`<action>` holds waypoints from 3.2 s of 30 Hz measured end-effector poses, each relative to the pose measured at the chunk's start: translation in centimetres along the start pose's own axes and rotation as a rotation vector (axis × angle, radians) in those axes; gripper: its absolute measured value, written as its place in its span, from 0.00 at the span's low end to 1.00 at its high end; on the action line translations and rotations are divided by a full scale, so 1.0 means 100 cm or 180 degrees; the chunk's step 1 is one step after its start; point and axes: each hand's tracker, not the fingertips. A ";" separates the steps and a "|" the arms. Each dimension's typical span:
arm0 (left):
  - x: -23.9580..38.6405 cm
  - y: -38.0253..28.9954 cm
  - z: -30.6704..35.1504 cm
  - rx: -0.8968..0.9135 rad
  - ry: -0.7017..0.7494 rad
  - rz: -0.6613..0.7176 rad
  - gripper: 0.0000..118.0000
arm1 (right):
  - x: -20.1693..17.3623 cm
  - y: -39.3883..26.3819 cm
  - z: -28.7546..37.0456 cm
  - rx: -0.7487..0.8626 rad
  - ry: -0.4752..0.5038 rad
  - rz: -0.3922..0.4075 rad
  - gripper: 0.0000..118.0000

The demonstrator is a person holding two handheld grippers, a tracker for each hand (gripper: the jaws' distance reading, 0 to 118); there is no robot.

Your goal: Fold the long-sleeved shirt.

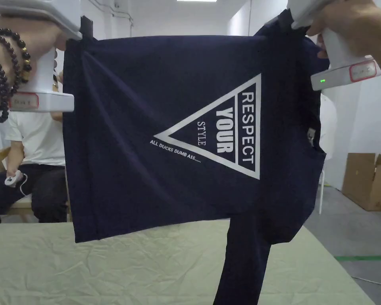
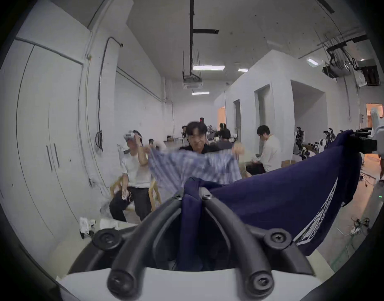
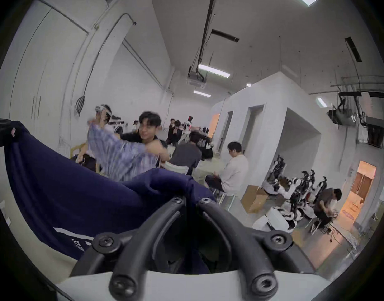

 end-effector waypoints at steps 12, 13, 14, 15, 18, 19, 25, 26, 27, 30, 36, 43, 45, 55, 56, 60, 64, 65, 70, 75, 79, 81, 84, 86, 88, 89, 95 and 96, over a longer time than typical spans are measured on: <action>0.006 -0.223 -0.050 -0.1038 -0.0132 0.0260 0.08 | -0.062 -0.223 -0.071 -0.1034 0.0471 -0.0136 0.04; 0.005 -0.236 -0.049 -0.1083 -0.0147 0.0305 0.08 | -0.065 -0.237 -0.073 -0.1070 0.0500 -0.0164 0.04; 0.005 -0.250 -0.048 -0.1118 -0.0147 0.0310 0.08 | -0.067 -0.253 -0.074 -0.1121 0.0536 -0.0158 0.04; 0.006 -0.263 -0.047 -0.1170 -0.0146 0.0301 0.08 | -0.069 -0.265 -0.073 -0.1208 0.0563 -0.0140 0.04; 0.003 -0.289 -0.031 -0.1234 -0.0197 0.0292 0.08 | -0.067 -0.290 -0.055 -0.1219 0.0602 -0.0133 0.04; 0.002 -0.296 -0.023 -0.1233 -0.0233 0.0320 0.08 | -0.064 -0.296 -0.047 -0.1198 0.0665 -0.0140 0.04; 0.001 -0.335 0.050 -0.1258 -0.0383 0.0195 0.08 | -0.062 -0.330 0.029 -0.1171 0.0864 -0.0096 0.04; 0.002 -0.345 0.066 -0.1274 -0.0410 0.0128 0.08 | -0.064 -0.339 0.046 -0.1193 0.0897 -0.0045 0.04; 0.003 -0.355 0.082 -0.1266 -0.0412 0.0087 0.08 | -0.065 -0.349 0.063 -0.1207 0.0932 0.0011 0.04; 0.004 -0.391 0.130 -0.1361 -0.0426 -0.0033 0.08 | -0.071 -0.387 0.109 -0.1333 0.1047 0.0071 0.04; 0.002 -0.491 0.210 -0.2013 -0.0637 -0.0114 0.08 | -0.098 -0.503 0.186 -0.1977 0.1408 0.0456 0.04; -0.010 -0.578 0.282 -0.2930 -0.0809 -0.0133 0.08 | -0.123 -0.623 0.264 -0.3019 0.2034 0.0630 0.04; -0.013 -0.586 0.301 -0.3044 -0.0757 -0.0189 0.08 | -0.126 -0.639 0.282 -0.3301 0.2225 0.0598 0.04; -0.016 -0.599 0.294 -0.3071 -0.0798 -0.0095 0.94 | -0.136 -0.651 0.285 -0.3410 0.2204 0.0705 0.85; -0.015 -0.592 0.292 -0.2987 -0.0842 -0.0135 0.89 | -0.132 -0.641 0.283 -0.3285 0.2156 0.0685 0.92; -0.007 -0.552 0.273 -0.2585 -0.0837 -0.0078 0.86 | -0.103 -0.590 0.260 -0.2857 0.1911 0.0397 0.88; 0.006 -0.511 0.231 -0.2149 -0.0797 -0.0110 0.30 | -0.094 -0.548 0.192 -0.2487 0.1488 0.0164 0.02; 0.005 -0.511 0.213 -0.2107 -0.0707 -0.0135 0.05 | -0.096 -0.541 0.172 -0.2394 0.1325 0.0144 0.01; 0.017 -0.502 0.130 -0.1985 -0.0696 -0.0023 0.03 | -0.119 -0.499 0.025 -0.2275 0.1387 -0.0031 0.01; 0.021 -0.519 0.059 -0.2076 -0.0589 -0.0041 0.03 | -0.156 -0.490 -0.125 -0.2410 0.1181 -0.0158 0.69; 0.015 -0.541 0.032 -0.2181 -0.0560 0.0041 0.03 | -0.180 -0.517 -0.218 -0.2699 0.1003 -0.0347 0.72; 0.009 -0.551 0.029 -0.2202 -0.0569 0.0095 0.03 | -0.187 -0.533 -0.246 -0.2841 0.0934 -0.0328 0.72; 0.004 -0.566 0.029 -0.2264 -0.0563 0.0186 0.03 | -0.196 -0.560 -0.274 -0.2931 0.0683 -0.0356 0.64; -0.002 -0.574 0.031 -0.2292 -0.0554 0.0223 0.03 | -0.203 -0.578 -0.282 -0.3192 0.0612 -0.0367 0.46; -0.005 -0.579 0.035 -0.2318 -0.0551 0.0200 0.03 | -0.205 -0.583 -0.276 -0.3210 0.0742 -0.0495 0.28; -0.006 -0.580 0.036 -0.2336 -0.0543 0.0170 0.03 | -0.204 -0.579 -0.275 -0.3128 0.0686 -0.0451 0.04; -0.008 -0.574 0.051 -0.2330 -0.0541 0.0256 0.03 | -0.187 -0.525 -0.216 -0.2654 0.0938 -0.0378 0.05; -0.007 -0.570 0.056 -0.2298 -0.0570 0.0258 0.03 | -0.180 -0.515 -0.195 -0.2516 0.0998 -0.0409 0.05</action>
